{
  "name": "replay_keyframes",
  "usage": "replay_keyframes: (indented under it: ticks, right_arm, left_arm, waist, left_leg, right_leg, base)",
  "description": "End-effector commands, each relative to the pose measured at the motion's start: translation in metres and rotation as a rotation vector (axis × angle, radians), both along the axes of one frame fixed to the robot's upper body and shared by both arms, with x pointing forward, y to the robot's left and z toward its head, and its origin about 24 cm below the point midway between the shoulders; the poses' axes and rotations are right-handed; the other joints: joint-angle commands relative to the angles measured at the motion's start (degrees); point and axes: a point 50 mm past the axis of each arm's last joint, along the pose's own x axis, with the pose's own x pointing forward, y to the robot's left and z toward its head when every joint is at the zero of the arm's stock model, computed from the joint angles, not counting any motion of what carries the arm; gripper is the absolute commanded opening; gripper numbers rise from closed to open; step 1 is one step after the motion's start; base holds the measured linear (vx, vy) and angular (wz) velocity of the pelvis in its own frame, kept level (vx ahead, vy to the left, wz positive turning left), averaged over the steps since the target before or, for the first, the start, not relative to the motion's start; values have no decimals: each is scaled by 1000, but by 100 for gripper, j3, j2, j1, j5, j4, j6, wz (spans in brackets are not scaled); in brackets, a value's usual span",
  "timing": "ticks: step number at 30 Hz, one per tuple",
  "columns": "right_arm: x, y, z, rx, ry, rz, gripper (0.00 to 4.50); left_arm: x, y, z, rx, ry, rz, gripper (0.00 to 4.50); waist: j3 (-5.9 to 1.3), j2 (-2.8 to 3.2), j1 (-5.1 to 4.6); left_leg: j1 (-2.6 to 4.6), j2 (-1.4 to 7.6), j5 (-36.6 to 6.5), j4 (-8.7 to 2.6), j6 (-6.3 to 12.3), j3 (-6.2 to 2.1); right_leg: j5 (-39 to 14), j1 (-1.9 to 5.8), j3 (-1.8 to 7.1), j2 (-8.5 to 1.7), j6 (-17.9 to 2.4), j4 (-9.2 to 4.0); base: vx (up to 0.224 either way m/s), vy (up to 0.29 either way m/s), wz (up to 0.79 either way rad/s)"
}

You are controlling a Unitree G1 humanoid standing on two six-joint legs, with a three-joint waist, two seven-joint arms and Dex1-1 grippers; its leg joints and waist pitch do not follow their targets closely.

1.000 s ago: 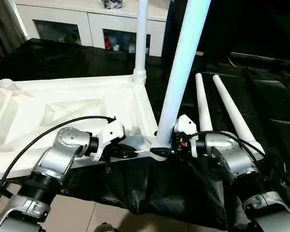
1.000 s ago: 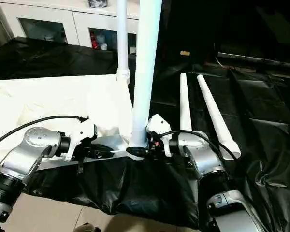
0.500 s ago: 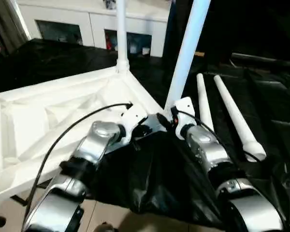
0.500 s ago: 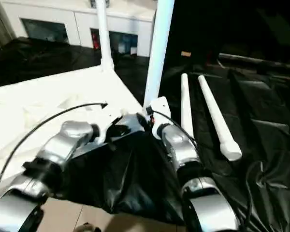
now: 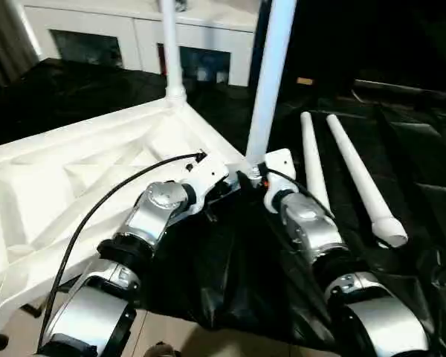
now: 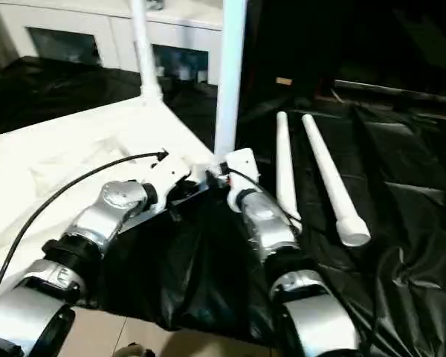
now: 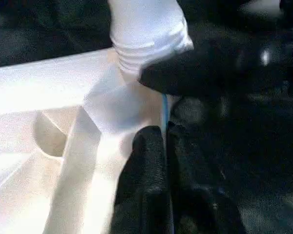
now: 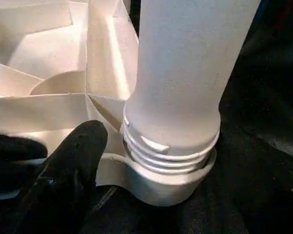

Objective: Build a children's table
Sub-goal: Rotate leg to tighten, then rotate table base

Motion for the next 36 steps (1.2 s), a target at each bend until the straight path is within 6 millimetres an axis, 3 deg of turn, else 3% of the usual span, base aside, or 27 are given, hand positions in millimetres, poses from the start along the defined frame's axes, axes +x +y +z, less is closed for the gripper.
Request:
replay_keyframes:
  ticks: [1,3,4,5,6,8,10,12,13,14,15,17,18,20,24,28,30,33,36]
  right_arm:
    - [0,-4,8,1,-47,20,388]
    - [-2,-11,11,-10,-64,25,388]
    - [-2,-11,11,-10,-64,25,388]
    - [-3,-11,11,-17,-67,29,388]
    - [-4,-10,12,-16,-68,39,388]
    - [-4,-9,12,-15,-68,42,388]
    - [-6,-6,11,-32,-66,66,388]
    - [-8,-1,10,-58,-58,95,388]
    - [-10,0,11,-54,-59,115,388]
    - [-11,1,11,-52,-59,124,388]
    - [-15,4,13,-40,-55,167,388]
    - [-18,6,14,-41,-51,204,388]
    - [-22,6,14,-55,-39,239,388]
    - [-24,5,13,-88,-40,252,388]
    - [-27,6,12,-125,-32,265,388]
    - [-32,3,11,-159,20,275,388]
    - [-33,0,10,-173,52,280,388]
    - [-37,-4,4,-242,89,309,370]
    - [-40,-5,-2,-277,116,317,349]
  left_arm:
    - [3,-1,24,-65,-101,-12,60]
    - [0,27,35,-52,-149,89,82]
    - [0,27,35,-52,-149,89,82]
    - [-3,43,39,-42,-170,142,82]
    - [-6,58,42,-27,-184,187,82]
    - [-7,63,43,-22,-187,200,82]
    - [-16,97,48,27,-214,333,82]
    - [-26,126,55,74,-239,459,82]
    - [-30,137,58,93,-246,515,82]
    - [-32,141,60,101,-250,539,82]
    - [-42,160,65,141,-260,644,82]
    - [-51,174,68,185,-264,720,82]
    - [-63,196,68,260,-259,825,82]
    - [-73,213,62,315,-218,905,82]
    - [-79,229,51,404,-137,943,82]
    - [-79,236,35,428,-28,908,82]
    - [-79,240,29,447,14,897,82]
    - [-84,244,21,474,88,868,66]
    - [-86,241,17,471,138,821,46]
  waist:
    - [-471,56,33]
    - [-464,24,7]
    - [-470,25,7]
    - [-455,-17,-27]
    - [-443,-25,-63]
    - [-422,7,-81]
    - [-407,4,-73]
    - [-401,27,-109]
    - [-408,40,-103]
    - [-393,-1,-113]
    - [-387,2,-105]
    - [-383,-6,-112]
    - [-373,-5,-108]
    - [-362,-8,-125]
    - [-353,18,-95]
    - [-357,9,-27]
    - [-362,74,-8]
    - [-377,80,9]
    - [-376,30,-1]
  left_leg:
    - [62,163,-723,-359,140,-45]
    - [55,181,-687,-362,163,-48]
    - [54,198,-690,-366,160,-61]
    - [25,180,-663,-371,181,-55]
    - [52,175,-751,-369,168,-39]
    - [66,142,-854,-369,146,-24]
    - [81,160,-977,-390,67,-27]
    - [60,188,-985,-413,33,-51]
    - [85,186,-1019,-409,12,-54]
    - [83,184,-1065,-411,21,-49]
    - [92,176,-1089,-414,18,-52]
    - [99,182,-1119,-416,18,-50]
    - [102,178,-1170,-427,16,-56]
    - [95,160,-1293,-441,-3,-60]
    - [157,150,-1647,-443,-96,-70]
    - [154,150,-1708,-470,-145,-95]
    - [160,150,-1740,-477,-197,-109]
    - [159,160,-1731,-473,-264,-110]
    - [133,146,-1644,-466,-223,-102]
  right_leg:
    - [-349,343,306,-521,-1143,-360]
    - [-9,347,289,-495,-1210,-317]
    - [36,367,285,-520,-1234,-297]
    - [18,374,282,-505,-1224,-308]
    - [-183,352,288,-502,-1187,-333]
    - [-562,321,301,-480,-1098,-383]
    - [-846,298,304,-470,-1054,-412]
    - [-713,291,291,-454,-1061,-367]
    - [-721,284,287,-449,-1054,-366]
    - [-748,292,297,-453,-1035,-375]
    - [-837,284,301,-455,-990,-386]
    - [-828,272,304,-442,-970,-391]
    - [-866,262,301,-426,-941,-398]
    - [-1007,250,301,-414,-893,-424]
    - [-1508,180,321,-423,-826,-494]
    - [-1451,192,322,-423,-772,-486]
    - [-1349,190,329,-423,-778,-473]
    - [-1086,205,329,-439,-858,-459]
    - [-1038,233,331,-451,-921,-452]
  base:
    - [0,0,0]
    - [0,0,0]
    - [0,0,0]
    - [0,0,0]
    - [0,0,0]
    - [0,0,0]
    - [0,0,0]
    - [0,0,0]
    - [0,0,0]
    - [0,0,0]
    - [0,0,0]
    - [0,0,0]
    - [0,0,0]
    - [0,0,0]
    - [0,0,0]
    - [0,0,0]
    - [0,0,0]
    - [0,0,0]
    - [0,0,0]
